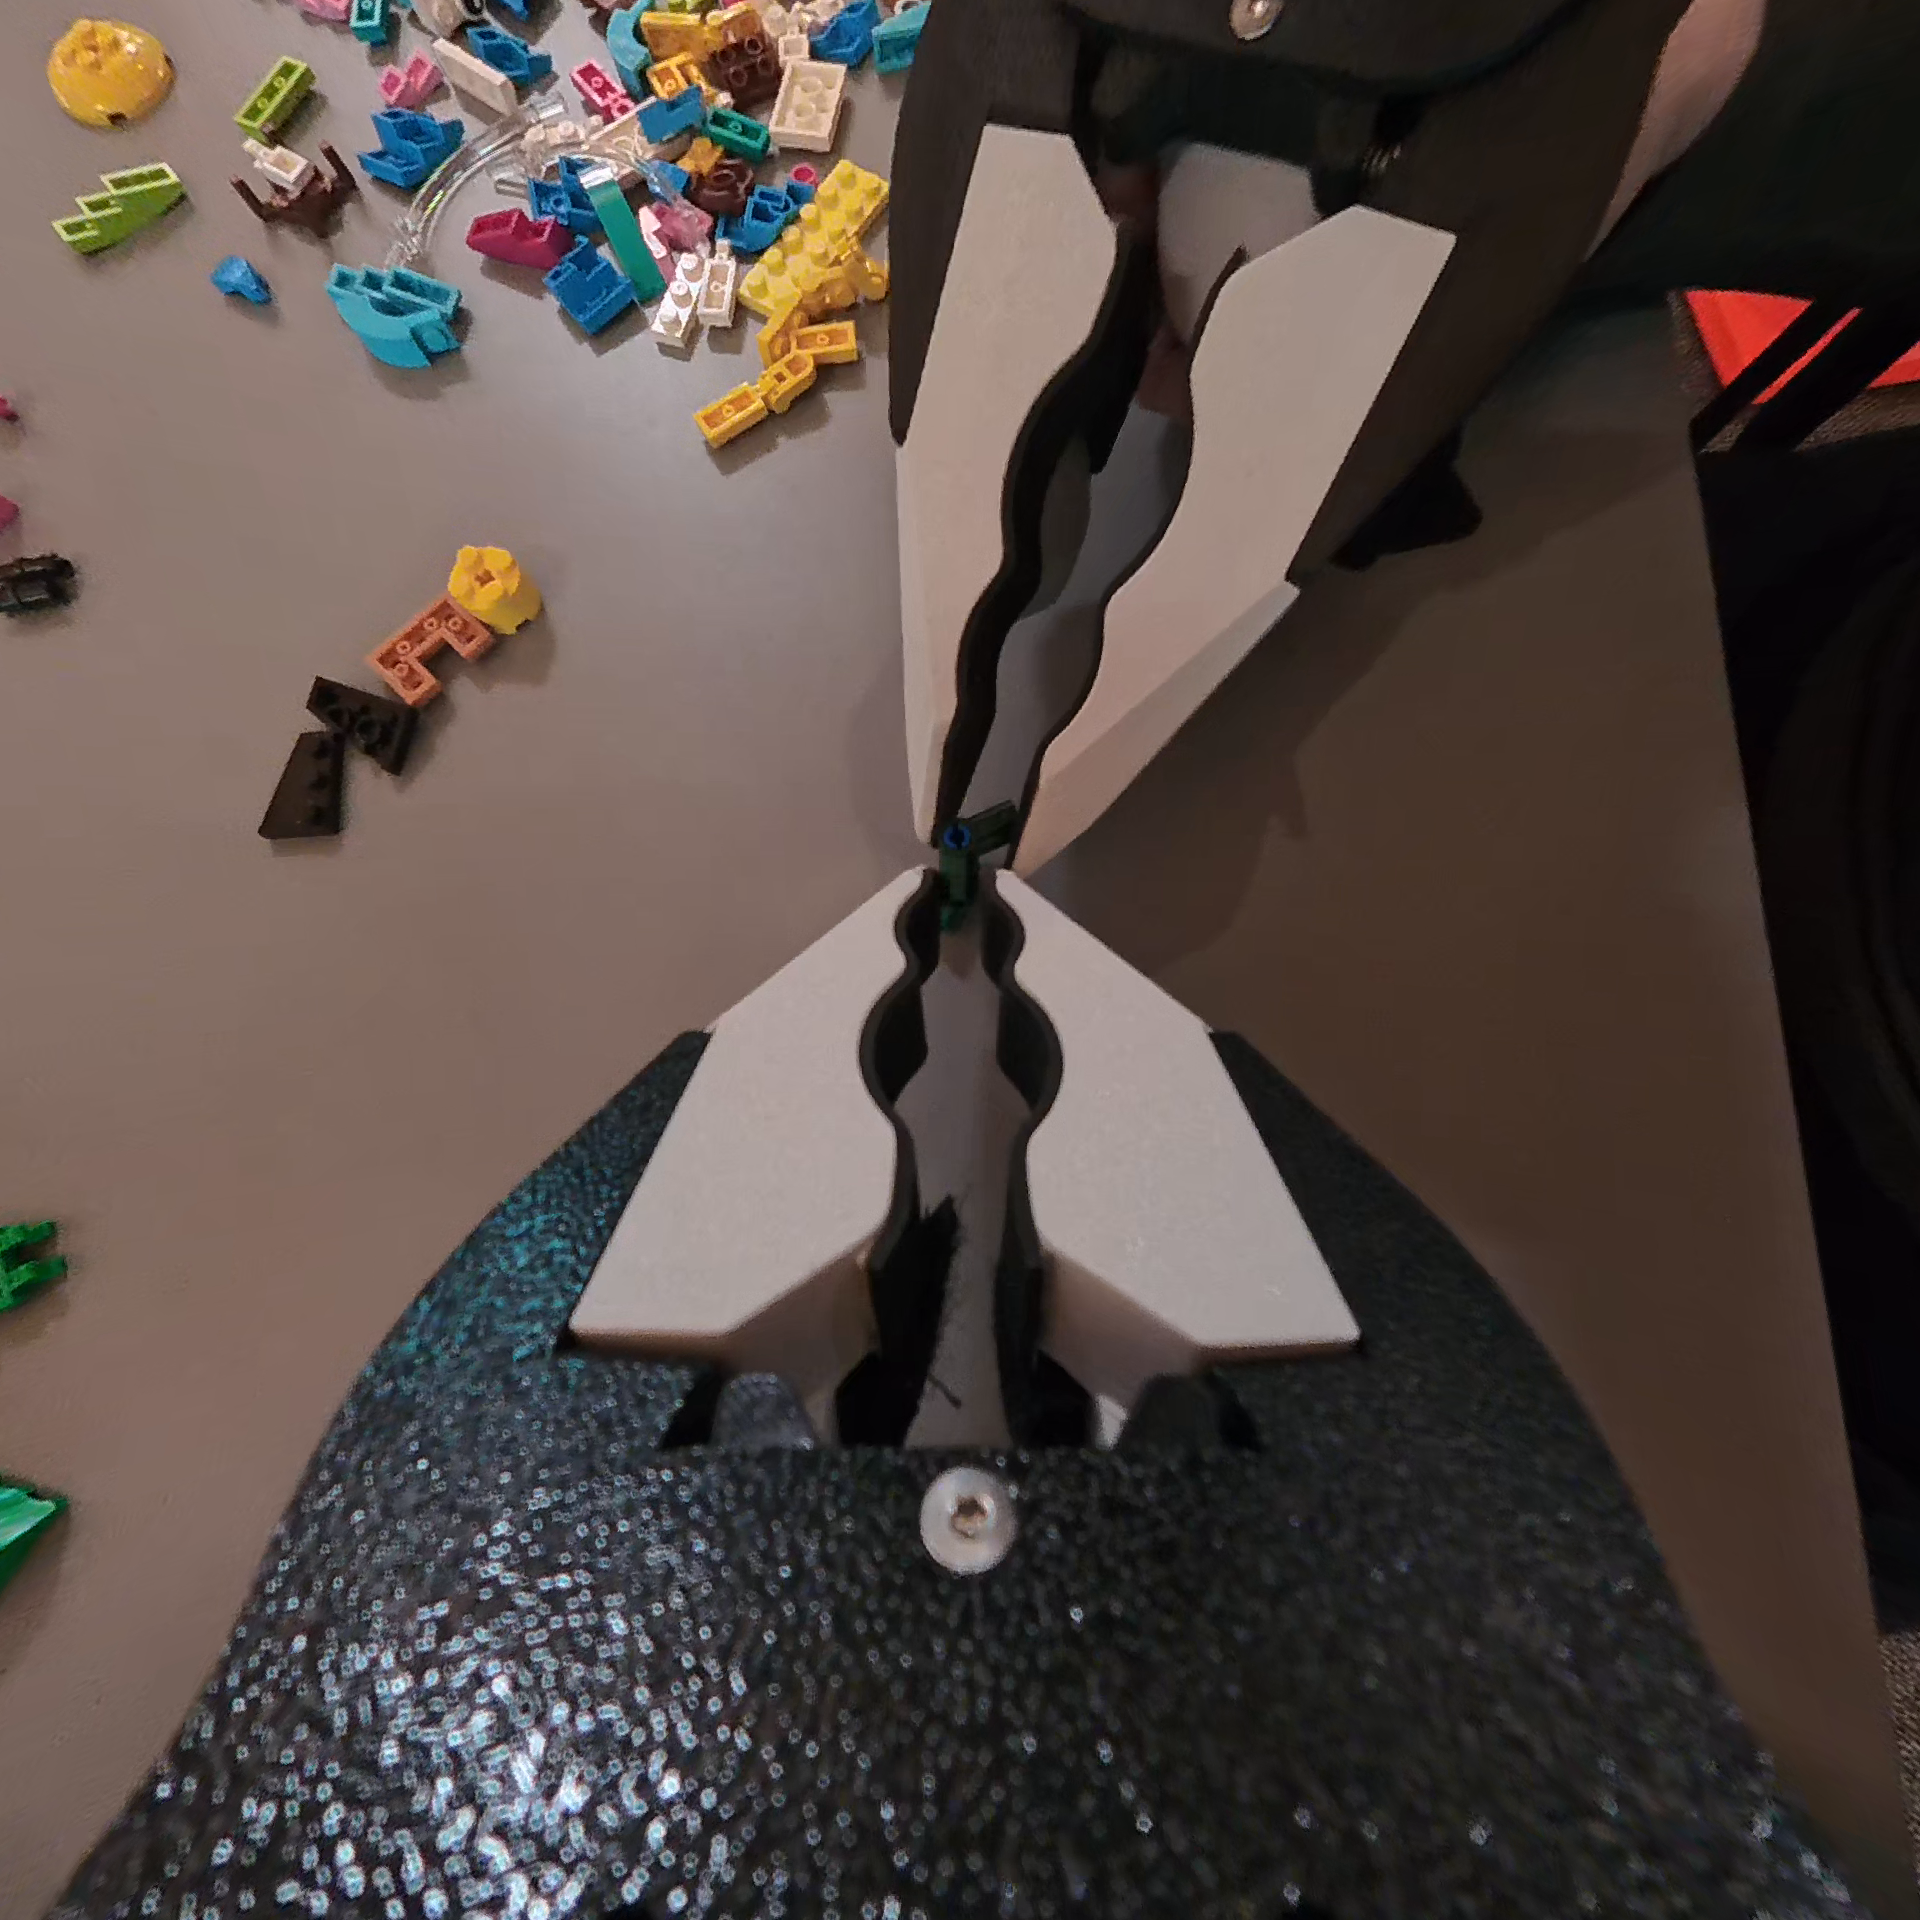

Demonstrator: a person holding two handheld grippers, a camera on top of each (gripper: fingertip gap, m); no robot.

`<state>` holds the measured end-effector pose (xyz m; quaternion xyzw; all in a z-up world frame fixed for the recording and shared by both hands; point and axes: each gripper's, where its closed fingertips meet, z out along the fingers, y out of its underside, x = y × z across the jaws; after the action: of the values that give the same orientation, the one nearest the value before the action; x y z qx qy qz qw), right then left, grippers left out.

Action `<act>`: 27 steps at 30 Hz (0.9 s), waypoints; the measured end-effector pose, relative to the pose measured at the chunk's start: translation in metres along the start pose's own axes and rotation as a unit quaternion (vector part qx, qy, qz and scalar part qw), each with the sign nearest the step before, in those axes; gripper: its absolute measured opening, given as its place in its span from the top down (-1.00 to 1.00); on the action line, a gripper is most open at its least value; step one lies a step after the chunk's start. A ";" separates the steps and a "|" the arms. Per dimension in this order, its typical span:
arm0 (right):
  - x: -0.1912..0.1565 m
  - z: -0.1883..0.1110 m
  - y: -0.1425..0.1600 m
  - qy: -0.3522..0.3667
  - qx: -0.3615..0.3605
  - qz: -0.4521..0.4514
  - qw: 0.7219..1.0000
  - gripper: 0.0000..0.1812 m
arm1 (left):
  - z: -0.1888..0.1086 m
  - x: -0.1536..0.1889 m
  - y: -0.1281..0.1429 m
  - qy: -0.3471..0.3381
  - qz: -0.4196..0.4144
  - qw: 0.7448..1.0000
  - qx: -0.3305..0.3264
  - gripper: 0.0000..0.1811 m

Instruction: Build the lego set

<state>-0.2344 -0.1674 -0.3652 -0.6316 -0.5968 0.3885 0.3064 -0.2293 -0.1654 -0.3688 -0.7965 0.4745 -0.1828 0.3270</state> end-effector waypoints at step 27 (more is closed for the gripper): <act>0.009 -0.003 0.000 0.010 0.005 0.027 1.000 0.88 | -0.012 -0.001 -0.005 0.000 -0.019 0.999 0.047 0.70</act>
<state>-0.2314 -0.1581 -0.3647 -0.6498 -0.5747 0.3932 0.3047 -0.2335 -0.1670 -0.3564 -0.7896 0.4498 -0.2108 0.3602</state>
